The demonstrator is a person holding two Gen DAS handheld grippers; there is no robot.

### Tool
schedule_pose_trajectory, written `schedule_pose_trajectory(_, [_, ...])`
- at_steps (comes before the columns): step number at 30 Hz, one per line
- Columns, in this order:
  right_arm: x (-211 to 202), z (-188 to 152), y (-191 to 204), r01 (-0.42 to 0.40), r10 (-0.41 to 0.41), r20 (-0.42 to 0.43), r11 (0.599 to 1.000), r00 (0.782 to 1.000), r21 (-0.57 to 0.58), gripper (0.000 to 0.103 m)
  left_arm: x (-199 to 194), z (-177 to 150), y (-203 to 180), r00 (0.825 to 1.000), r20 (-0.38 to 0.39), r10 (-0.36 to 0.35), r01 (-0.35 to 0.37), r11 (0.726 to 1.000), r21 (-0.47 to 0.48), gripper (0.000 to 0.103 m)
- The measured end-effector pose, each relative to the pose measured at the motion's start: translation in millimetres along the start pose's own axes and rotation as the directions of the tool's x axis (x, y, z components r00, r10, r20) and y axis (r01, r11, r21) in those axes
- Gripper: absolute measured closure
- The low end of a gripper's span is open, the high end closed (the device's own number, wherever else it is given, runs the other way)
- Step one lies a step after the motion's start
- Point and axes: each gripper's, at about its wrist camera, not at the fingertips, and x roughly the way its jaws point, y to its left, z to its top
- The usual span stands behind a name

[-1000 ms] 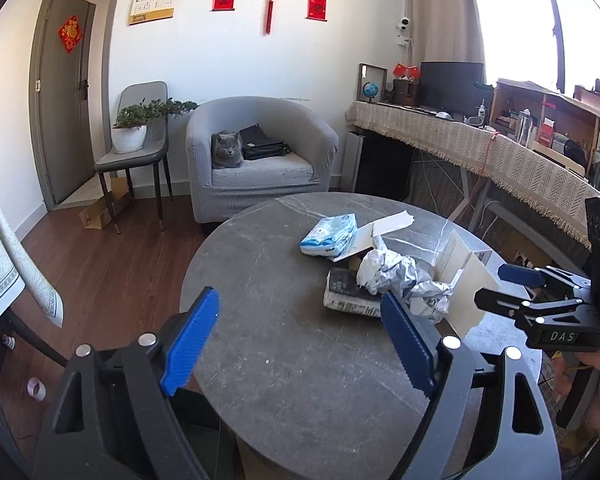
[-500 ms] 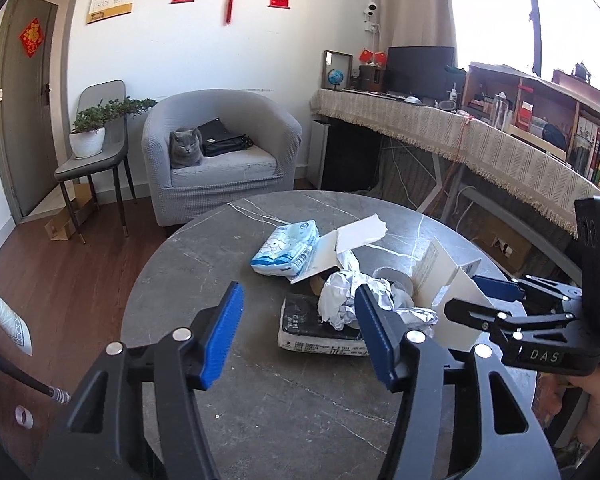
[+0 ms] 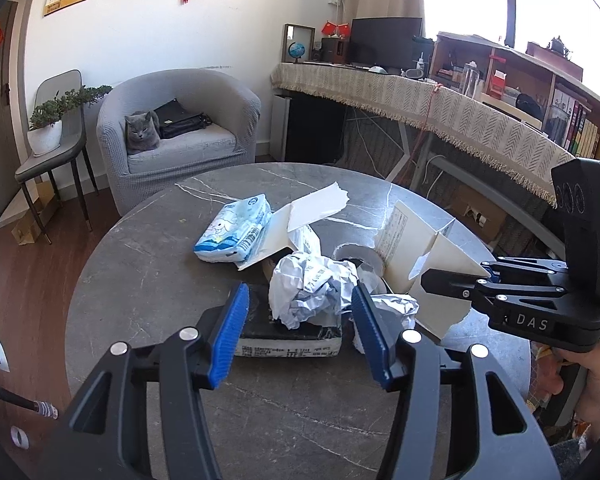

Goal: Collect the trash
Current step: 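Grasp crumpled white paper with left tool while right tool grasps the QR-code receipt card, then carry crumpled paper with left tool over the black bin while right tool holds the card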

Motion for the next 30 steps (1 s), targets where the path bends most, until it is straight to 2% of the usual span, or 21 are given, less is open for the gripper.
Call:
schedule_pose_trajectory(4, [-0.2,0.6,-6.2,-0.007,0.007,-0.006,1.0,1.0,0.003,0.096,4.5,2.4,-5.3,1.0,-0.002,-0.013,0.013,1.0,-0.002,0.041])
schedule_pose_trajectory(8, [-0.3,2.5,-8.2,-0.016,0.016,-0.007,1.0,1.0,0.004,0.1,14.5,3.7,-2.5,1.0,-0.02,-0.009,0.008,0.999,-0.033,0.041])
schedule_pose_trajectory(11, [0.2,3.6,-8.1,-0.022,0.022,-0.006,1.0,1.0,0.004,0.1,18.4,3.5,5.0,0.999,-0.029,-0.018,0.015,0.997,-0.082,0.037])
schedule_pose_trajectory(17, [0.8,3.6,-6.3,-0.03,0.03,-0.009,1.0,1.0,0.005,0.101,27.9,2.6,13.9,0.996,-0.072,-0.058,0.045,0.985,-0.169,0.037])
schedule_pose_trajectory(22, [-1.2,5.3,-3.1,-0.041,0.041,0.0,0.999,0.999,-0.003,0.102,31.9,1.7,20.2,0.993,-0.075,-0.087,0.068,0.972,-0.225,0.048])
schedule_pose_trajectory(30, [-7.8,11.0,1.2,-0.048,0.048,0.029,0.999,0.998,0.0,0.103,19.1,2.8,25.6,0.995,-0.042,-0.086,0.073,0.965,-0.253,0.05])
